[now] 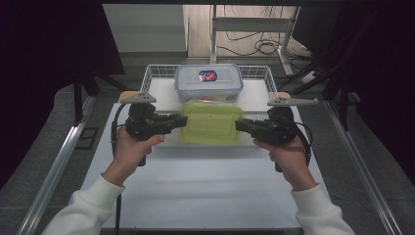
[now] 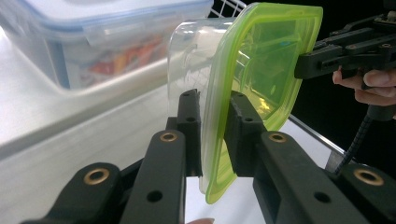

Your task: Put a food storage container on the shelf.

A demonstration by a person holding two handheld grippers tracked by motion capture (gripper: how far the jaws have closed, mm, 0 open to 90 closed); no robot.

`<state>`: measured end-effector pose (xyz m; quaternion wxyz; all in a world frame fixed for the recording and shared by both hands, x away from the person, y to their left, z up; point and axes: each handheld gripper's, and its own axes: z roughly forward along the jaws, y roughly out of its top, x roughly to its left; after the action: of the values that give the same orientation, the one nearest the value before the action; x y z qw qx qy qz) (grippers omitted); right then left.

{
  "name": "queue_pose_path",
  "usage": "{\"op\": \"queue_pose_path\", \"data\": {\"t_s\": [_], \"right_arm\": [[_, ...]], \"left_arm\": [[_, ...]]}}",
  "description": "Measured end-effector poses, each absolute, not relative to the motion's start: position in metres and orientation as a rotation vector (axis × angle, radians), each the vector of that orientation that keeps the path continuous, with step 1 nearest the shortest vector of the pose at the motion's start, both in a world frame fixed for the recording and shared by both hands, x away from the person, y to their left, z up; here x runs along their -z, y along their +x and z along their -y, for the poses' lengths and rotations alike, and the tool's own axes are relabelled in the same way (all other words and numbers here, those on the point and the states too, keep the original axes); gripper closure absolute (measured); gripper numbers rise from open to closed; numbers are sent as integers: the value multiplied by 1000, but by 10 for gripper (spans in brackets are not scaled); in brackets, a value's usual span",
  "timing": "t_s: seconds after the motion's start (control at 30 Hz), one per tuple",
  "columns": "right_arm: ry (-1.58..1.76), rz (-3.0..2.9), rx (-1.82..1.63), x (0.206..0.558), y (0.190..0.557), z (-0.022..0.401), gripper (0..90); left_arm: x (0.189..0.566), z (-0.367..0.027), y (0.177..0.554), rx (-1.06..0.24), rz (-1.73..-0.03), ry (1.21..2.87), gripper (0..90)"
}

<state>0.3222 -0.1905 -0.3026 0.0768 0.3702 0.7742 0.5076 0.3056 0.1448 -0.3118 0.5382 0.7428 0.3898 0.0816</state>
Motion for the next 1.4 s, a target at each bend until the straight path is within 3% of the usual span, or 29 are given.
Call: {"op": "queue_pose_path", "data": {"t_s": [1.07, 1.4], "right_arm": [[1091, -2328, -1462, 229, 401, 178, 794], [1123, -2338, -1470, 222, 428, 176, 794]], "left_arm": [[256, -152, 379, -226, -951, 1709, 788], [254, -154, 403, -199, -984, 1689, 789]]}}
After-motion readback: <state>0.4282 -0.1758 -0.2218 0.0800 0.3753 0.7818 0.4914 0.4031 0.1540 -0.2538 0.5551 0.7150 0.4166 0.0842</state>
